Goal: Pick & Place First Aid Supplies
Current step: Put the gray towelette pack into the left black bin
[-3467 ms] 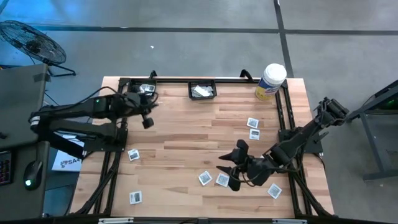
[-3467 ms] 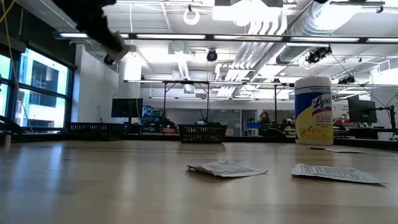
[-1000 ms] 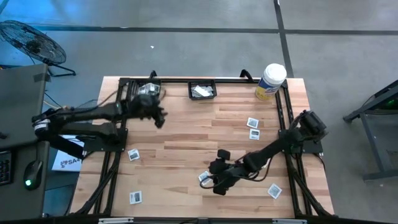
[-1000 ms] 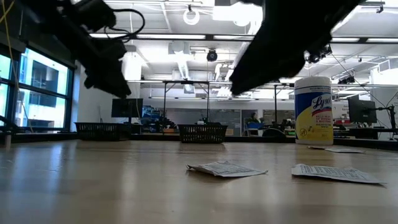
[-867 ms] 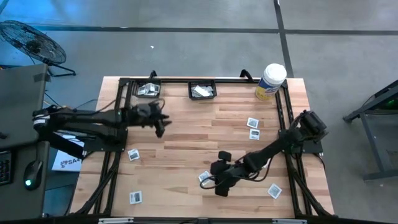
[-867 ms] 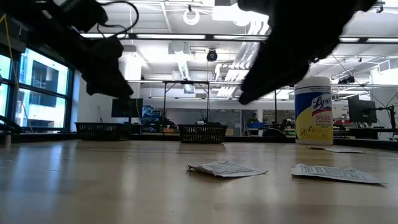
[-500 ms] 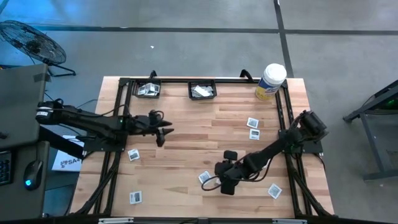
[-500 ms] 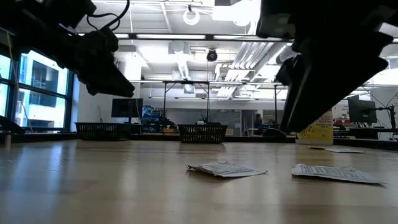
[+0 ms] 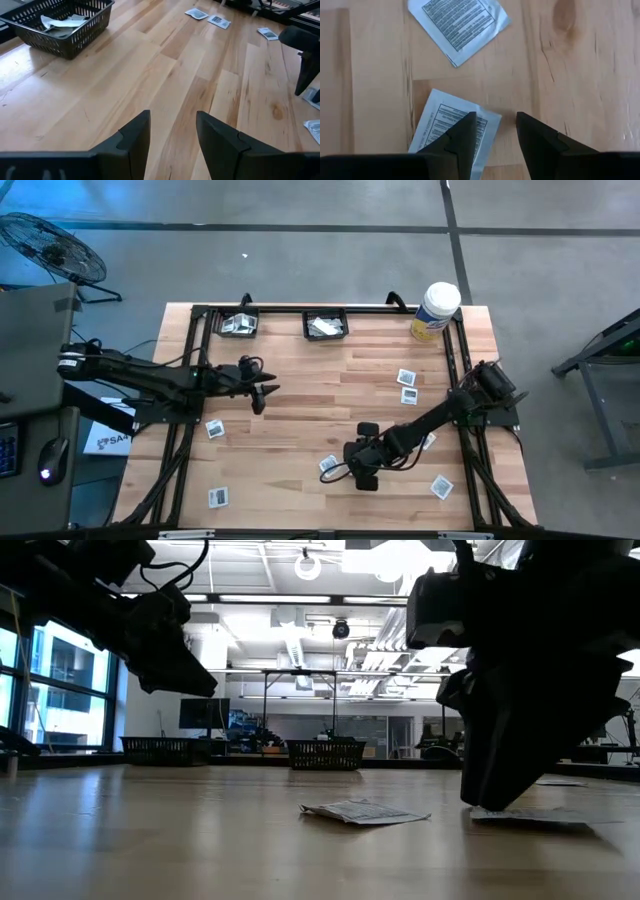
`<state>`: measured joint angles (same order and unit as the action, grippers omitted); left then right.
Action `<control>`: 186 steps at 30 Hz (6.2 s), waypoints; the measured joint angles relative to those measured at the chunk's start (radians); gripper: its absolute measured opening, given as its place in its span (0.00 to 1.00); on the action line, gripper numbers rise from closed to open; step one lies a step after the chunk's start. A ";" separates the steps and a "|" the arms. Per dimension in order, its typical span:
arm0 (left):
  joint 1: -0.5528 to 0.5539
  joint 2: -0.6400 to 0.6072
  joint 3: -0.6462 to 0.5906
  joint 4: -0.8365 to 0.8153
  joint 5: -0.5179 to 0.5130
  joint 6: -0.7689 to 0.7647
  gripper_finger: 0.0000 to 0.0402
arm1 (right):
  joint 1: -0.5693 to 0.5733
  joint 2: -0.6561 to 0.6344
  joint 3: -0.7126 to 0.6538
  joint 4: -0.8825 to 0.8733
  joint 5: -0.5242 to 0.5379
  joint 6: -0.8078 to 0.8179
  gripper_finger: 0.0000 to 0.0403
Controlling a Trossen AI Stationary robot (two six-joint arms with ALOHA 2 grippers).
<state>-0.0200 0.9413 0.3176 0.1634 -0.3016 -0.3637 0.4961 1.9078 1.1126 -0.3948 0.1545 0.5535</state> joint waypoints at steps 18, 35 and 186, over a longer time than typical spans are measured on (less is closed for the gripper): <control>0.000 0.000 0.000 0.006 -0.007 0.000 0.39 | -0.027 0.032 0.001 -0.031 0.000 -0.020 0.11; 0.000 0.093 0.002 0.179 0.053 0.005 0.39 | -0.032 -0.116 -0.005 -0.056 0.156 0.048 0.00; -0.001 -0.296 -0.042 -0.047 0.183 0.073 0.52 | 0.069 0.152 0.339 0.272 0.301 -0.151 0.32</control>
<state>-0.0213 0.6452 0.2752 0.1165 -0.1187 -0.2903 0.5655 2.0597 1.4513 -0.1226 0.4554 0.4028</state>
